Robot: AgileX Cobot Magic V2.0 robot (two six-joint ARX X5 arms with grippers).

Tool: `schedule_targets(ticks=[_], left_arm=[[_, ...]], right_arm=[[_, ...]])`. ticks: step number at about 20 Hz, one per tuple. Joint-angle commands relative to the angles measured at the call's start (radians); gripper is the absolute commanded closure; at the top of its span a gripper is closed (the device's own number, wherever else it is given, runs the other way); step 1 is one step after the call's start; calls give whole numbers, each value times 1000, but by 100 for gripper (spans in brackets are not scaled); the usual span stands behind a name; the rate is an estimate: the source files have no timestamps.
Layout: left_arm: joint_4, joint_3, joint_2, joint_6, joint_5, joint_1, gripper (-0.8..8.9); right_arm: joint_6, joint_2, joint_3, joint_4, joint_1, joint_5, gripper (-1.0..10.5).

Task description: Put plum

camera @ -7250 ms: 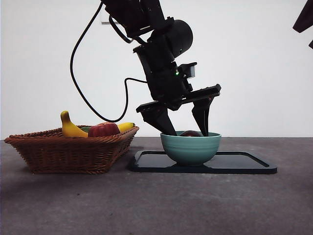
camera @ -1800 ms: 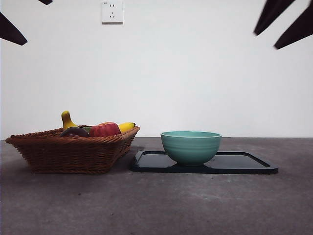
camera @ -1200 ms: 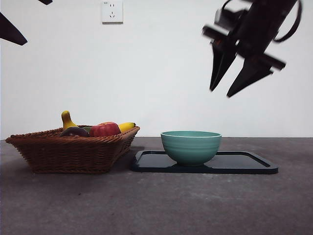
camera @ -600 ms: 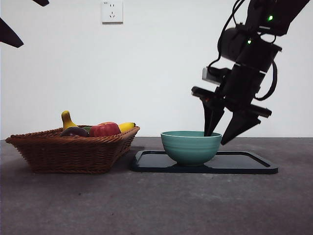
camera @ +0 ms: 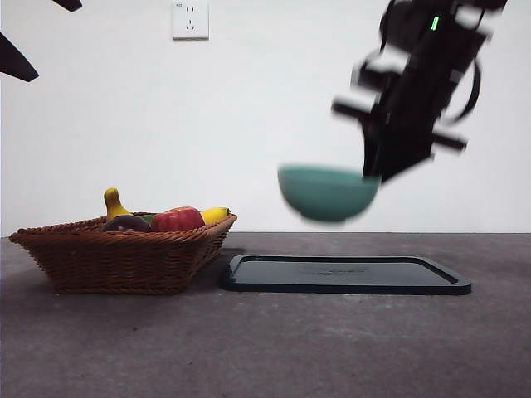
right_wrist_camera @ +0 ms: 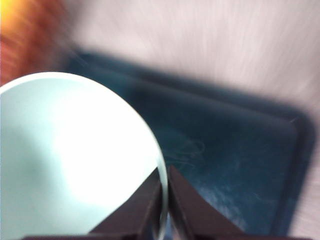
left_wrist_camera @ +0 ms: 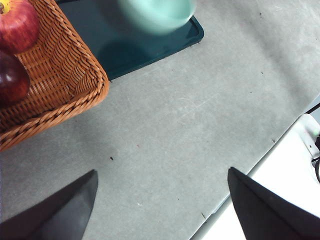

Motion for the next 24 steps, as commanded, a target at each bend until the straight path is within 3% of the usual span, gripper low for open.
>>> schedule_targets(ticks=[1, 6, 9, 13, 19, 24], left_arm=[[11, 10, 6, 12, 9, -4, 408], [11, 10, 6, 12, 9, -4, 408], [11, 10, 6, 12, 9, -4, 408], [11, 10, 6, 12, 9, -4, 408], [11, 10, 6, 12, 9, -4, 408], [11, 10, 6, 12, 9, -4, 408]], right_arm=[[-11, -77, 28, -47, 4, 2, 943], [-50, -279, 21, -231, 24, -5, 943], [-52, -381, -37, -259, 53, -4, 943], [-42, -473, -218, -192, 108, -1, 943], [28, -465, -477, 17, 185, 11, 943], [45, -381, -544, 102, 212, 29, 943]])
